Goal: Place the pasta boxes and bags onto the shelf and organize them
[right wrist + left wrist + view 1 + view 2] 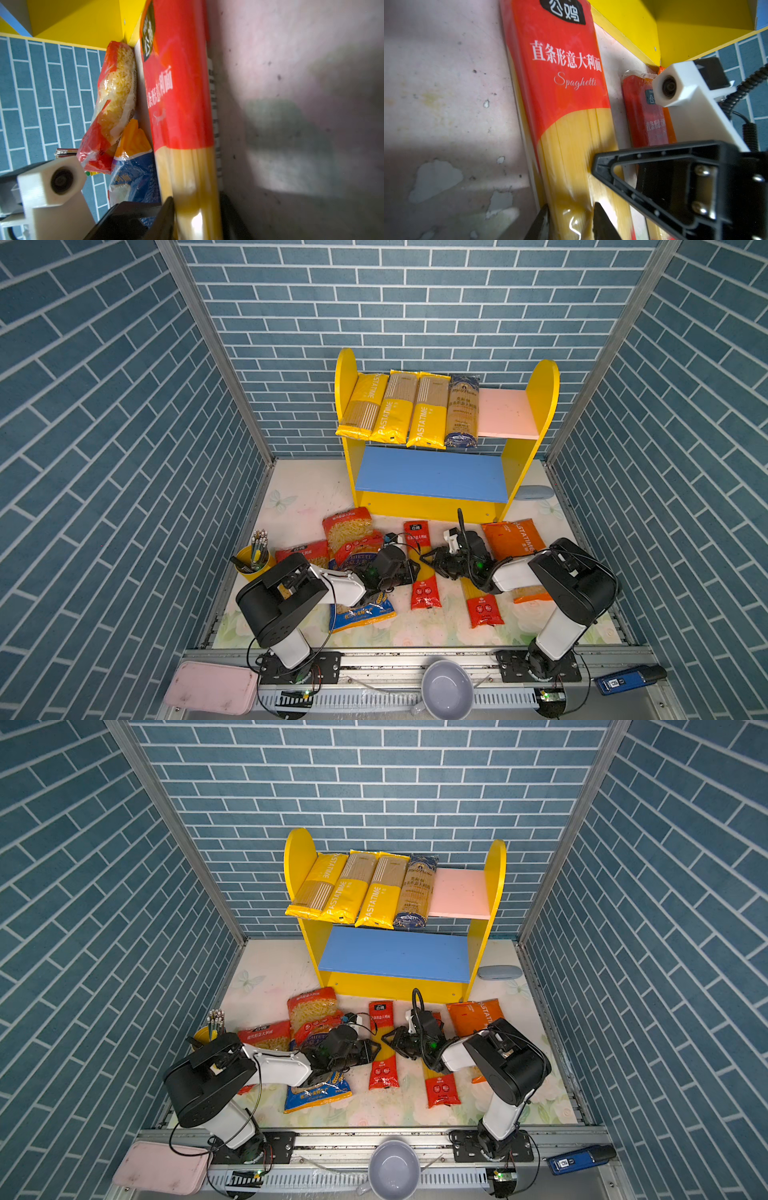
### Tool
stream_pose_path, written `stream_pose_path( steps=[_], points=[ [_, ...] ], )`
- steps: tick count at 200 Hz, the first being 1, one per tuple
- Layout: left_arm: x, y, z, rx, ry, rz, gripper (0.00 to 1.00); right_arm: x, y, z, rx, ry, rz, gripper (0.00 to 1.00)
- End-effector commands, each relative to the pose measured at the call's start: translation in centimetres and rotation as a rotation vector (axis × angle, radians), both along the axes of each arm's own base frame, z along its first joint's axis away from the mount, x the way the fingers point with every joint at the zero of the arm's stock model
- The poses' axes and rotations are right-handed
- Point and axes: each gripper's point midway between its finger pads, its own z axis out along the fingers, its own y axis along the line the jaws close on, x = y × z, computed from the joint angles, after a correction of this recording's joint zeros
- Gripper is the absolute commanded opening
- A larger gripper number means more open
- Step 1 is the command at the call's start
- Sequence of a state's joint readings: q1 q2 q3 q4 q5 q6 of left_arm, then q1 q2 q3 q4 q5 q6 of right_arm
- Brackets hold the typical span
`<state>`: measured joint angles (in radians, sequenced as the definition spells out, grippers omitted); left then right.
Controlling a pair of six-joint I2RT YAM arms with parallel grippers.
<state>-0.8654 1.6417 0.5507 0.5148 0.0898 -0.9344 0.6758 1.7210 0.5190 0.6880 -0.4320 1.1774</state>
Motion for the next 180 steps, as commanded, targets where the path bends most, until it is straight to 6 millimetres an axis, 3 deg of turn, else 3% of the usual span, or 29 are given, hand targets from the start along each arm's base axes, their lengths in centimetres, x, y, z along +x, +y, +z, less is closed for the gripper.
stream_pose_path(
  steps=[1,18,96,139,180],
  points=[
    [-0.3,-0.7,1.6,-0.058,-0.02,-0.037,0.37,-0.6,1.1,2.1,0.061,-0.037,0.033,0.25],
    [-0.1,-0.3,2.4,-0.069,-0.02,-0.033,0.4,-0.5,0.8,2.9,0.063,-0.056,0.024,0.19],
    [1.1,2.2,7.0,-0.159,-0.065,0.019,0.51,-0.4,0.0,7.6,0.1,-0.161,0.01,0.11],
    [2.3,3.5,11.4,-0.272,-0.134,0.048,0.66,-1.1,-0.8,12.2,0.132,-0.277,0.033,0.06],
    [2.8,2.3,15.1,-0.362,-0.166,0.028,0.82,-2.2,-0.8,18.4,0.237,-0.413,0.087,0.04]
  ],
)
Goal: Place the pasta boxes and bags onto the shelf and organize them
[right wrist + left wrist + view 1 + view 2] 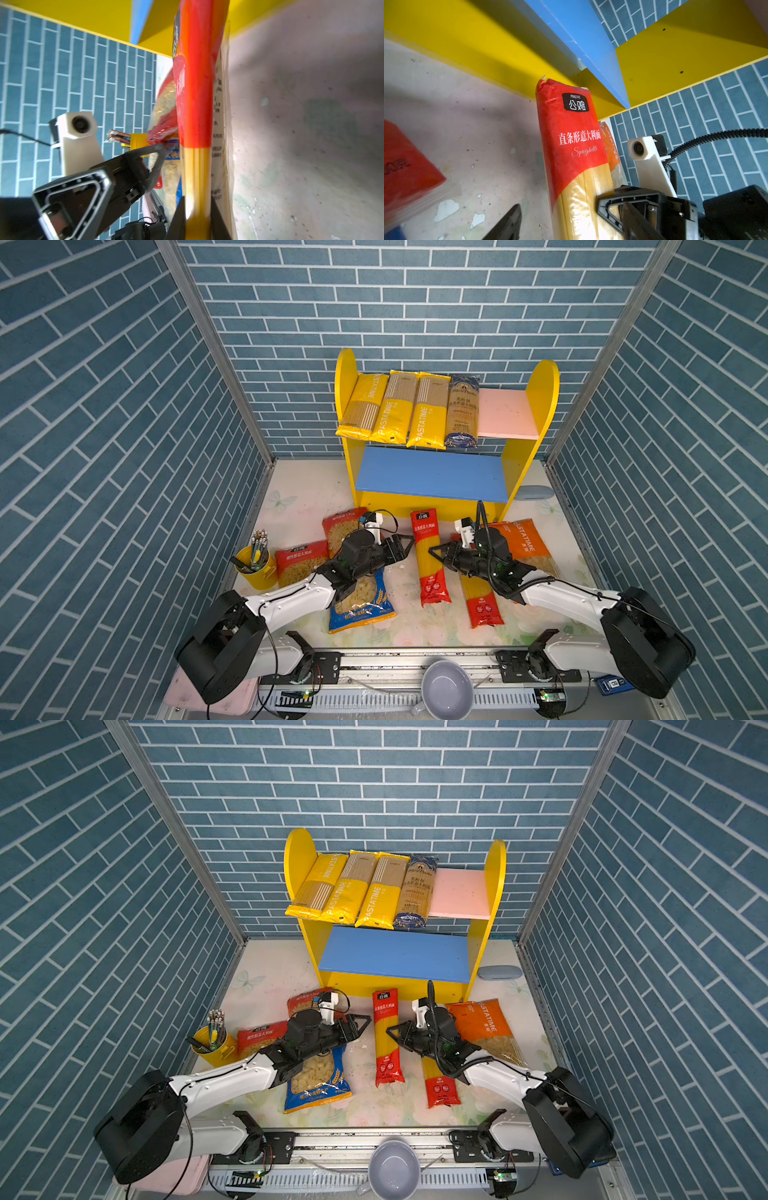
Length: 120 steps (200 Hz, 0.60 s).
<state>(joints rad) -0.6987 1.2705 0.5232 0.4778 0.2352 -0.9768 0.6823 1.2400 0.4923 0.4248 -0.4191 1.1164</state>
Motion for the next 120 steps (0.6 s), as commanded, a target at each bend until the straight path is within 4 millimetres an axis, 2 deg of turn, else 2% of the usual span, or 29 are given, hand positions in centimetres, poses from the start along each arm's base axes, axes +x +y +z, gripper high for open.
stream_pose_path(
  steps=[1,26,48,92,120],
  points=[
    [0.3,-1.1,2.8,-0.073,-0.033,-0.032,0.82,-0.2,1.0,7.5,0.142,-0.216,0.072,0.04],
    [0.6,-2.5,5.7,-0.152,-0.082,-0.081,0.82,-1.2,1.2,10.9,0.209,-0.274,0.121,0.03],
    [0.8,-3.3,7.4,-0.205,-0.114,-0.114,0.82,-2.1,1.2,13.3,0.267,-0.307,0.16,0.03],
    [1.0,-4.1,9.2,-0.243,-0.148,-0.138,0.74,-3.4,0.9,17.3,0.383,-0.36,0.196,0.03],
    [0.9,-3.9,9.3,-0.21,-0.146,-0.139,0.72,-3.4,-0.1,18.6,0.401,-0.378,0.177,0.03]
  ],
)
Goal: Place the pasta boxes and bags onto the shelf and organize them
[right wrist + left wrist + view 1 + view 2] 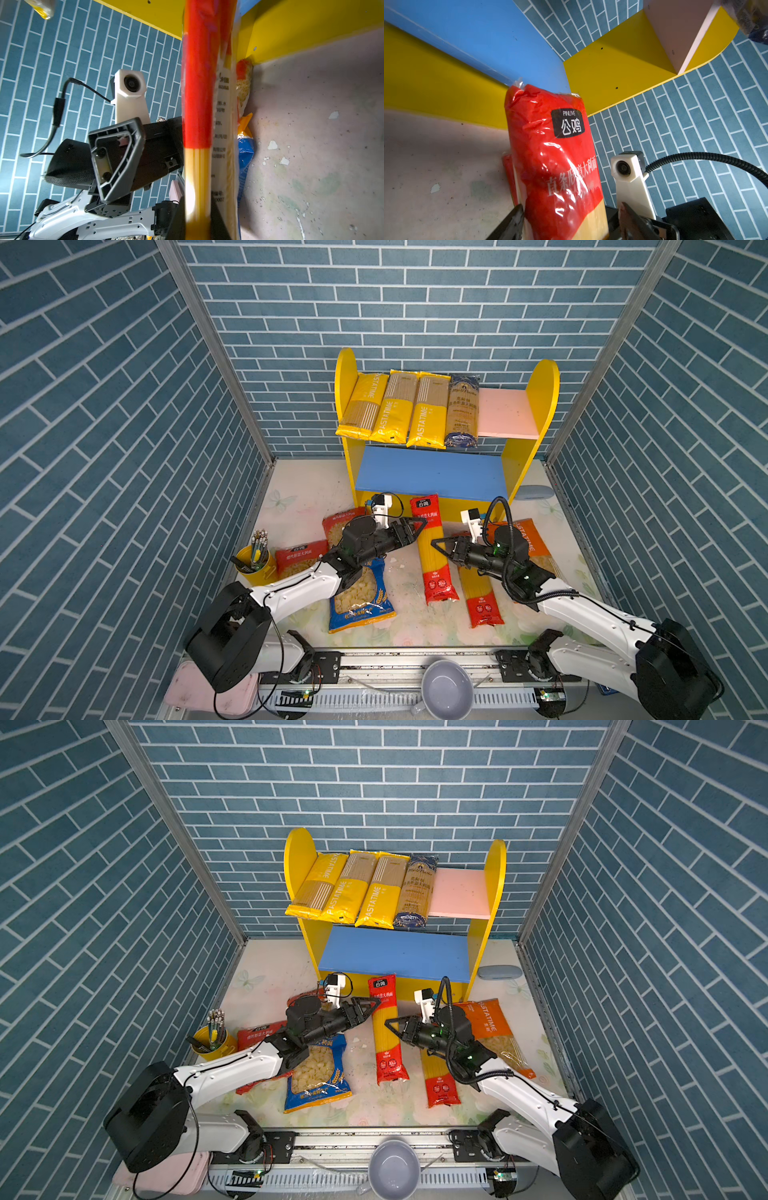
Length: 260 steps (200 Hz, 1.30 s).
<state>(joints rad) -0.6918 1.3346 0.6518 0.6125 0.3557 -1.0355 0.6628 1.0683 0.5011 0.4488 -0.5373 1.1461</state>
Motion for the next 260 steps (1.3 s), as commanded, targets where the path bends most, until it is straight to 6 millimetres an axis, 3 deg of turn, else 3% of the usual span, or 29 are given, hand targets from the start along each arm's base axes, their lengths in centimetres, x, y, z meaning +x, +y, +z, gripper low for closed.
stream_pose_path(
  steps=[1,29,64,69,104,124,156,209,260],
  points=[
    [-0.4,-0.5,2.5,-0.024,-0.059,-0.038,0.73,-1.5,0.0,11.6,0.241,-0.266,0.083,0.02],
    [-0.7,-0.1,1.9,-0.003,-0.05,-0.03,0.75,-1.6,-0.7,12.5,0.237,-0.278,0.078,0.02],
    [-0.6,-0.9,2.4,-0.02,-0.06,-0.05,0.75,-2.1,-0.5,13.6,0.26,-0.286,0.109,0.02],
    [-0.4,-1.3,3.8,-0.04,-0.085,-0.057,0.75,-2.1,-0.4,13.6,0.266,-0.285,0.114,0.02],
    [-0.4,-2.4,7.8,-0.119,-0.172,-0.097,0.66,-2.7,-0.3,14.3,0.29,-0.288,0.15,0.02],
    [-0.7,-2.5,9.2,-0.137,-0.21,-0.114,0.47,-2.9,-0.6,14.2,0.287,-0.286,0.148,0.07],
    [-1.6,-2.2,11.6,-0.177,-0.263,-0.122,0.26,-3.0,-1.0,14.0,0.264,-0.286,0.137,0.32],
    [-3.1,-1.3,17.1,-0.232,-0.364,-0.112,0.22,-3.1,-0.9,11.9,0.162,-0.289,0.151,0.47],
    [-4.2,-0.7,19.9,-0.259,-0.422,-0.104,0.22,-4.9,-0.5,10.7,0.067,-0.343,0.232,0.51]
  ],
)
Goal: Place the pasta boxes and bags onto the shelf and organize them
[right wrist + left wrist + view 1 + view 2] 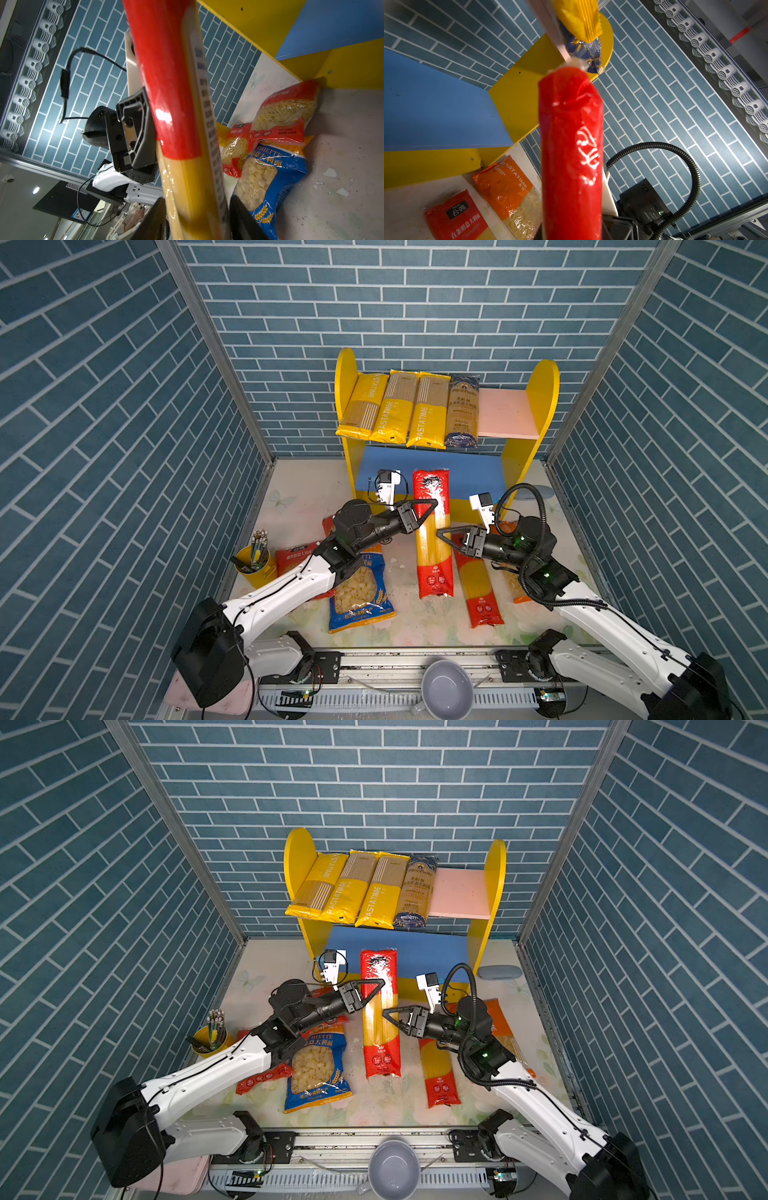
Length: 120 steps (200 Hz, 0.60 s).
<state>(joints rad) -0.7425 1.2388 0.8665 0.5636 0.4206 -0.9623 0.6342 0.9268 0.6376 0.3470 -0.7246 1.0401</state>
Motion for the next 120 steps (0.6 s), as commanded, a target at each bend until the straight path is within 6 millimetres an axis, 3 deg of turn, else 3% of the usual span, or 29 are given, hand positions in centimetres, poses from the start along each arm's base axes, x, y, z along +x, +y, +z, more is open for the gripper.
stream_pose_path(
  steps=[1,50,86,120],
  points=[
    [-1.5,1.2,7.0,-0.133,-0.155,0.006,0.22,-1.6,0.0,1.9,-0.025,-0.122,0.056,0.51],
    [-2.2,1.5,8.9,-0.167,-0.195,0.013,0.22,-2.0,0.0,2.3,-0.016,-0.135,0.065,0.5],
    [-2.7,1.2,10.5,-0.141,-0.242,0.016,0.24,-2.0,-0.3,5.4,0.046,-0.182,0.039,0.25],
    [-2.7,1.5,10.3,-0.08,-0.27,0.041,0.4,-1.9,-1.0,7.8,0.053,-0.219,-0.008,0.11]
  ],
)
